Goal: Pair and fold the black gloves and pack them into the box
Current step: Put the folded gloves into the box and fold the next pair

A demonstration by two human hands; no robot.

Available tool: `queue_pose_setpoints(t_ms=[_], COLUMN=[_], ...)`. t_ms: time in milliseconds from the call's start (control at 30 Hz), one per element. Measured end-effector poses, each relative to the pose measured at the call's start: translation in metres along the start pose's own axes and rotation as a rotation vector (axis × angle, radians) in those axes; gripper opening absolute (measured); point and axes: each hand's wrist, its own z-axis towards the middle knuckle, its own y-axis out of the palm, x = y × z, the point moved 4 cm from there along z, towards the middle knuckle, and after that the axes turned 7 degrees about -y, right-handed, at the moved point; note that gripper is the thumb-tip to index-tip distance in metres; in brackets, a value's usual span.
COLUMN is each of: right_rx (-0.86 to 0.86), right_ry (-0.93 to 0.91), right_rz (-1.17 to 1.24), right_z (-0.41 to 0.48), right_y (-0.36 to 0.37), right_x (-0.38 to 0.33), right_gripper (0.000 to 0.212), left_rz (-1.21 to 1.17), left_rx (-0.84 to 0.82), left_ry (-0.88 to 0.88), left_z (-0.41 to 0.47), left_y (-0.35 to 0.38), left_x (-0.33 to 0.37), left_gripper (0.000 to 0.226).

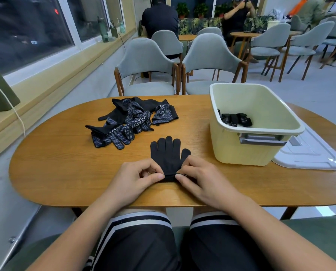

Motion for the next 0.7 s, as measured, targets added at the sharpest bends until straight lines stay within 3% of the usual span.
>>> queue_pose_setpoints(t_ms=[133,333,567,700], right_rx=[-0.012,0.018,0.017,0.024], right_ry=[0.017,-0.011,-0.162,-0.151], right_rz=[-0.050,-0.118,-0.210,-0.208], right_z=[0.001,0.001,0.000,-0.001], right_y=[0.000,0.001,0.006,0.006], right_x=[-0.001,-0.002,-0.006,-0.006], right_gripper=[0.027,0.018,0.015,0.016], left_rz=[0.037,0.173,0.392,0.399], left_rx=[0.018,0.071,0.114,0.119], left_ry=[0.004,0.050,0.284,0.303], left_z=[0.002,-0.001,-0.012,-0.012], left_y=[0.000,0.002,0.008,0.008], left_x=[0.000,0.005,0.018,0.017], left_gripper=[0.003,0.009,0.008,0.007])
